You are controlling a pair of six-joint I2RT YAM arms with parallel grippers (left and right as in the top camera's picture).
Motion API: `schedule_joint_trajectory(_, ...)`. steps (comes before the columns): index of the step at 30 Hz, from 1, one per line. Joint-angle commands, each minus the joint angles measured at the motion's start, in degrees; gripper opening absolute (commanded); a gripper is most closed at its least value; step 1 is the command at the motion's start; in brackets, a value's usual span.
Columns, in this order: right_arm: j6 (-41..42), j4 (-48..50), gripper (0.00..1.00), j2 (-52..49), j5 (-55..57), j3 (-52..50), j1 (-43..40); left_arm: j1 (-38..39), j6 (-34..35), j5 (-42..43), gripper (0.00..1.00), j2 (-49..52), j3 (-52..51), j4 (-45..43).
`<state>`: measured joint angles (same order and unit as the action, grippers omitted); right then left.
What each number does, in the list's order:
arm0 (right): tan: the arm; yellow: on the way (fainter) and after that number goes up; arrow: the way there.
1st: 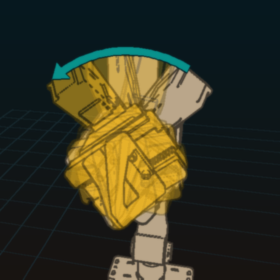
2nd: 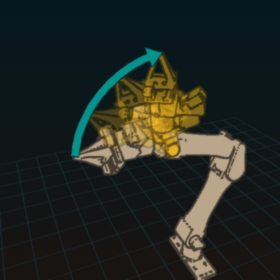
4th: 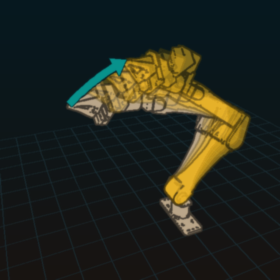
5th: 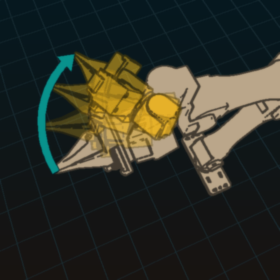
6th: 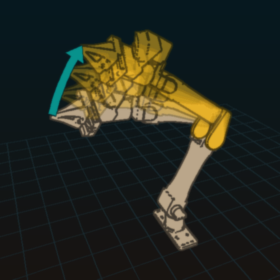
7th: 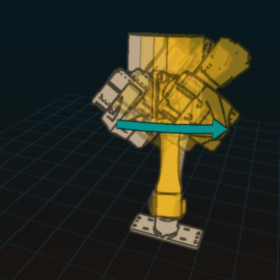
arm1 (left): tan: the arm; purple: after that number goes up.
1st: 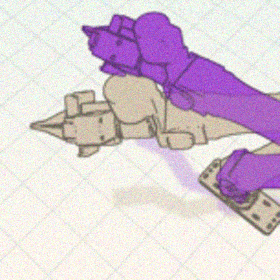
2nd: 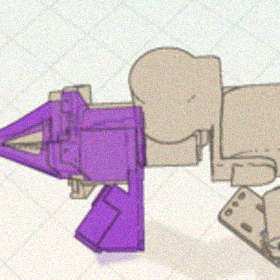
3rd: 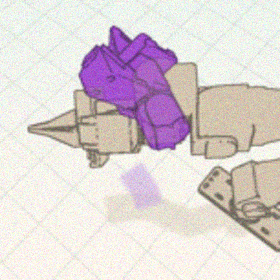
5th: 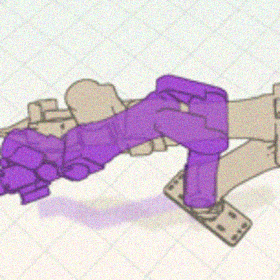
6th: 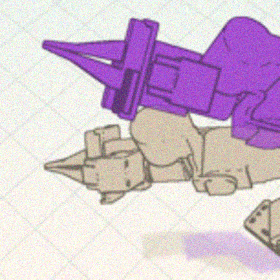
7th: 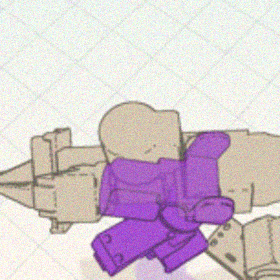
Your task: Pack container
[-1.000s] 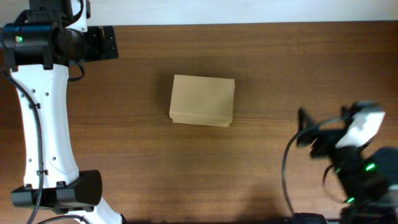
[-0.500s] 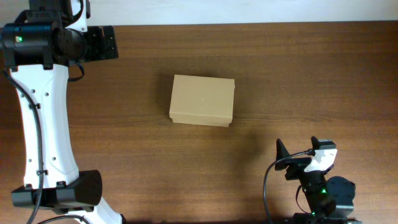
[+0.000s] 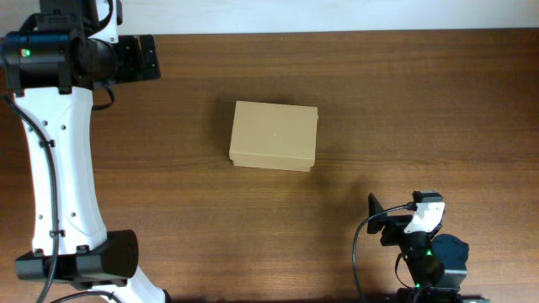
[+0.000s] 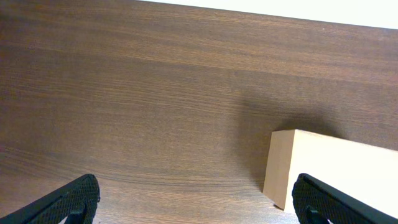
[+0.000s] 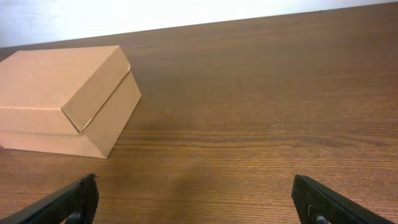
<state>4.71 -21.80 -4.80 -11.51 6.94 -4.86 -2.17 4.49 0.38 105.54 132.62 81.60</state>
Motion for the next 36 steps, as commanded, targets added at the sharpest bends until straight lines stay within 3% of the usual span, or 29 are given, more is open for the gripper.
schedule_joint_trajectory(1,0.2,0.2,0.99,0.6,0.5,-0.5,0.3,-0.1,-0.3,-0.4,1.00,-1.0,1.2,0.0)
schedule_joint_trajectory(23,0.3,0.2,0.99,0.6,0.5,-0.5,0.3,0.1,-0.3,-0.4,1.00,-3.1,1.0,0.1)
schedule_joint_trajectory(32,0.3,0.2,0.99,0.6,0.5,-0.5,0.3,1.4,-0.3,-0.4,1.00,-19.6,-8.1,0.0)
schedule_joint_trajectory(36,0.3,0.2,0.99,0.6,0.5,-0.5,0.3,1.4,-0.3,-0.8,1.00,-32.0,-22.2,-10.3)
